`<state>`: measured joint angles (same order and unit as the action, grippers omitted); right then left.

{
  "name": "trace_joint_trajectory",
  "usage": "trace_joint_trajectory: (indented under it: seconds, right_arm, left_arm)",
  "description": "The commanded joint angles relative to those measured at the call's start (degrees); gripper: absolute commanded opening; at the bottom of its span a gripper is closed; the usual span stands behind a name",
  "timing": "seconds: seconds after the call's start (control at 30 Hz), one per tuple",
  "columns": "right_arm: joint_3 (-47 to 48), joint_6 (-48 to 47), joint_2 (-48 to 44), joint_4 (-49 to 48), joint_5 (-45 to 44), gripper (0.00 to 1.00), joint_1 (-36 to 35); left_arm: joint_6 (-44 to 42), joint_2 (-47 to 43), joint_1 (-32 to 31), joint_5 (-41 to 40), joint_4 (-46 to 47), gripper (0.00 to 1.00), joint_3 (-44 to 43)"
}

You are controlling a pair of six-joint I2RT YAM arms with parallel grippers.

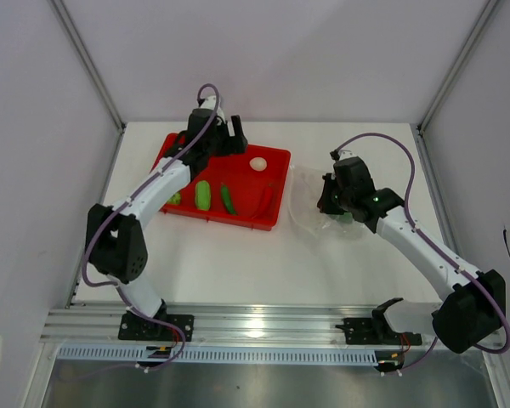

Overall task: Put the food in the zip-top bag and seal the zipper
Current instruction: Pick up the fake food from the bin.

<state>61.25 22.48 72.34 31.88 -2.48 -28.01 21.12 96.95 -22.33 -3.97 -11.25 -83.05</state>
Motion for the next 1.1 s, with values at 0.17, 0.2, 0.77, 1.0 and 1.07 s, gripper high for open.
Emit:
trace_joint_trajectory:
  seconds: [0.17, 0.2, 0.77, 1.0, 1.07]
  right_arm:
    - [2.2, -0.15, -0.62, -0.41, -1.47, 0.0, 0.15]
    - [2.12, -0.24, -0.7, -0.33, -1.56, 0.0, 0.15]
    - [0.18, -0.16, -0.79, -0.77, -2.18, 0.0, 0.41]
    - [-0.17, -0.33, -0.97, -0.94, -2.53, 0.0, 0.41]
    - [-0.26, -0.42, -0.88, -1.03, -2.62, 0.0, 0.41]
  left_arm:
    - [-2.15, 12.28, 0.27, 12.04, -11.15, 0.87, -14.67]
    - [-0.49, 15.17, 0.27, 12.75, -13.17, 0.85, -17.13]
    - [21.49, 30.58, 0.62, 19.44, -12.75, 0.8, -26.12]
    - [32.11, 31.55, 0.88, 14.69, -10.65, 0.8, -23.31]
    - [34.15, 31.72, 0.97, 14.87, -9.33, 0.8, -21.99]
